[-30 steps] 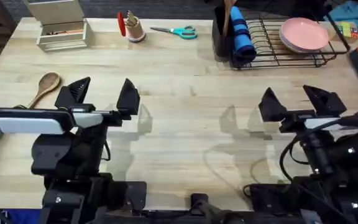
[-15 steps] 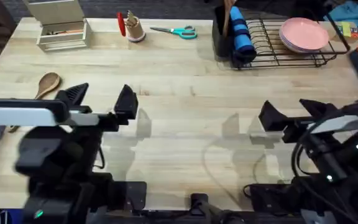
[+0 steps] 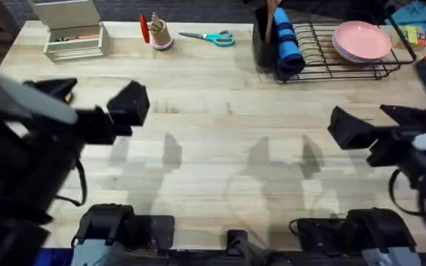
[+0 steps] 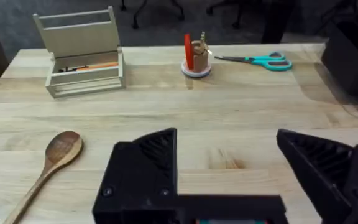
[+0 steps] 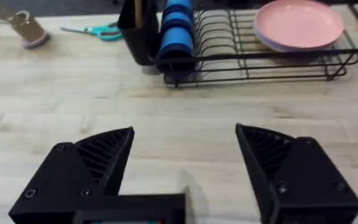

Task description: Pick up the spoon on the table one by one and put them onto the rack

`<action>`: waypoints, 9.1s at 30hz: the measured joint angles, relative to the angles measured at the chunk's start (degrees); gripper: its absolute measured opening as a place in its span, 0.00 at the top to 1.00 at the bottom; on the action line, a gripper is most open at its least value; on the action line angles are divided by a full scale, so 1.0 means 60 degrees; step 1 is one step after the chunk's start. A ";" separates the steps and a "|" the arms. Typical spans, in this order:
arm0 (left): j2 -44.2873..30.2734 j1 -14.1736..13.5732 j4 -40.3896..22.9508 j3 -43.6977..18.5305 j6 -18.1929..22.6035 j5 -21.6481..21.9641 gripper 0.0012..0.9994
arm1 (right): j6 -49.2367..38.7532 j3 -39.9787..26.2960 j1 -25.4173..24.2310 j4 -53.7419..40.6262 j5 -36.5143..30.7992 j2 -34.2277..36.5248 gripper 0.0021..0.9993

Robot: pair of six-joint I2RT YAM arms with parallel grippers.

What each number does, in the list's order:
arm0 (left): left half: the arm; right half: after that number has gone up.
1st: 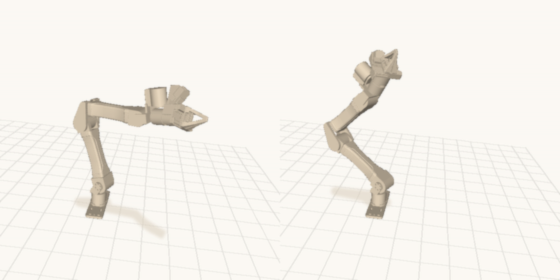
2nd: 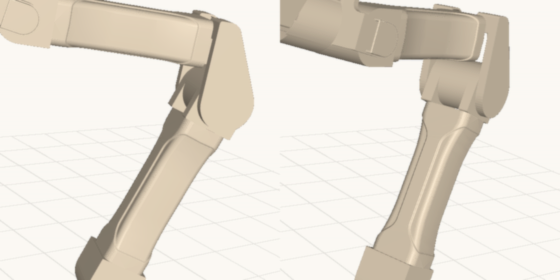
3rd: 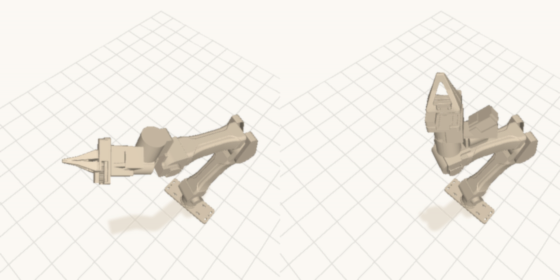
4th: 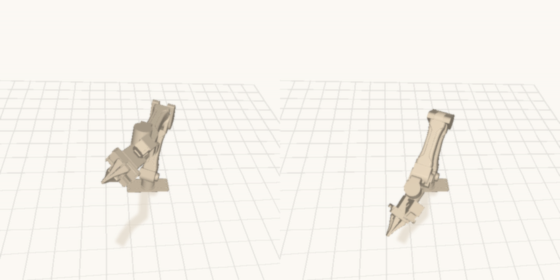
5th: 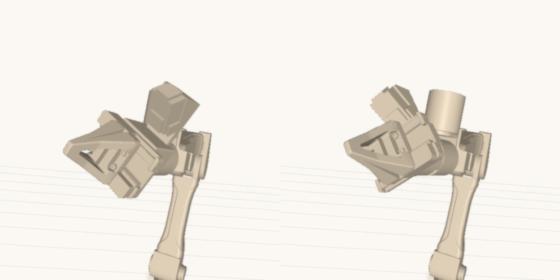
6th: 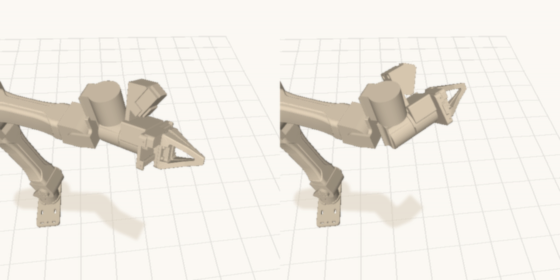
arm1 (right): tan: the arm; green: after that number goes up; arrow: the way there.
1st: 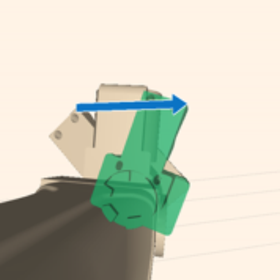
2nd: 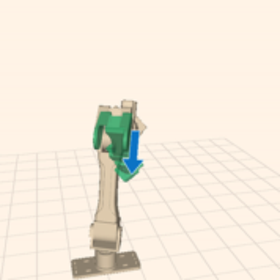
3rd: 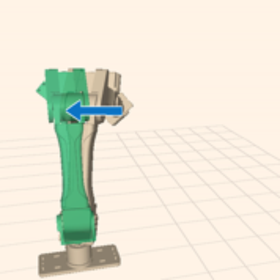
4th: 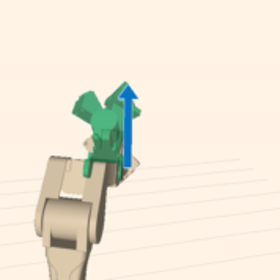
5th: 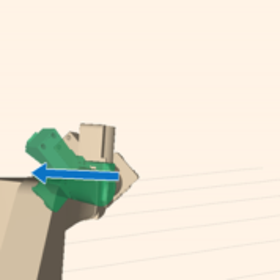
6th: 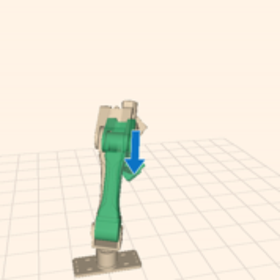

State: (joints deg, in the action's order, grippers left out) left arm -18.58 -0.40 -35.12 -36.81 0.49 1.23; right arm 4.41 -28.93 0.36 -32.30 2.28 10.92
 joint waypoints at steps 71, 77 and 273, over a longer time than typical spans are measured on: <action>-0.9854 0.6232 -0.4038 -0.7251 0.0419 0.0842 0.01 | -0.0489 -0.7475 0.0000 -0.3843 0.0558 0.7326 0.00; -1.0627 0.6459 -0.3350 -0.7251 0.0350 0.0842 0.01 | -0.0493 -0.7475 0.0000 -0.3846 0.0558 0.7326 0.00; -1.2158 -0.2346 0.2964 -0.7389 0.2206 -0.4211 0.96 | -0.0496 -0.7475 0.0000 -0.3846 -0.0342 0.7326 0.00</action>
State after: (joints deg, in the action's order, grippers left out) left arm -91.53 -14.48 -17.34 -81.14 13.73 -24.04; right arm 1.43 -73.78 0.36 -55.37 0.23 54.87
